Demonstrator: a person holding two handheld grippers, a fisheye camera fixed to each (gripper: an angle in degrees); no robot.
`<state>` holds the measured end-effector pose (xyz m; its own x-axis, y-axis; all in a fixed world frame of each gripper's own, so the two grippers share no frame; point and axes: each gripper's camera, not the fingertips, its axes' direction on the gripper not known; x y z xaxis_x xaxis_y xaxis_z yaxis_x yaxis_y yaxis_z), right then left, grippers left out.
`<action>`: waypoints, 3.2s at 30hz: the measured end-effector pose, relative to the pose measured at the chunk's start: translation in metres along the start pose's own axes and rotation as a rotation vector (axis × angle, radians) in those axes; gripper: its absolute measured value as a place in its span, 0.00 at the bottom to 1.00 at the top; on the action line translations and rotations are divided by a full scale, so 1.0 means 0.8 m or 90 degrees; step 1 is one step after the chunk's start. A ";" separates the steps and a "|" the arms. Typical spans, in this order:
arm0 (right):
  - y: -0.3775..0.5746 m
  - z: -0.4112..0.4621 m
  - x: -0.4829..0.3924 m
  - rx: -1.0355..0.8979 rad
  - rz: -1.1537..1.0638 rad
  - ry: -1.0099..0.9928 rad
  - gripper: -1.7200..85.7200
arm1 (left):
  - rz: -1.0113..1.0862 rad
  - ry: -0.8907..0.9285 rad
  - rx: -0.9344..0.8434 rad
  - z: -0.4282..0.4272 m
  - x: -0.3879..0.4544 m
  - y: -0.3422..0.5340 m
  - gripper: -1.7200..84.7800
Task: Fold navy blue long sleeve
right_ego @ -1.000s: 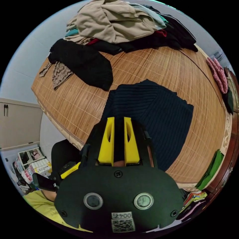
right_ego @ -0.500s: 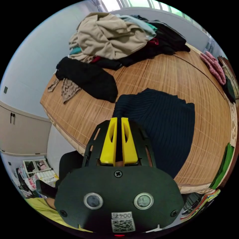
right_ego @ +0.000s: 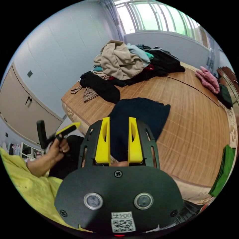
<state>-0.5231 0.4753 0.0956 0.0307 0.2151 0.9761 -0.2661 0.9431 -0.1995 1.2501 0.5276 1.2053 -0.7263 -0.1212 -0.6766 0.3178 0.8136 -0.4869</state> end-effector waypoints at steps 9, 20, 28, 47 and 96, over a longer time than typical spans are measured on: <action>0.232 -0.051 0.010 0.013 -0.004 0.169 0.12 | 0.224 -0.053 -0.148 0.151 0.106 -0.060 0.02; 0.307 -0.083 0.048 0.014 -0.023 0.195 0.11 | 0.160 -0.046 -0.220 0.205 0.074 -0.084 0.02; 0.352 -0.124 0.090 0.021 -0.020 0.238 0.06 | 0.163 -0.047 -0.230 0.214 0.055 -0.094 0.02; 0.466 -0.234 0.327 0.124 0.273 -0.214 0.15 | -0.090 0.222 -0.191 0.091 -0.144 -0.055 0.12; 0.359 -0.255 0.547 0.062 0.384 -0.277 0.13 | -0.041 -0.013 -0.112 0.029 -0.088 -0.032 0.11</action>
<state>-0.3894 0.8922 0.4481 -0.5261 0.5488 0.6496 -0.2008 0.6621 -0.7220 1.3070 0.5022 1.2528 -0.7288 -0.1867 -0.6587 0.1577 0.8905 -0.4269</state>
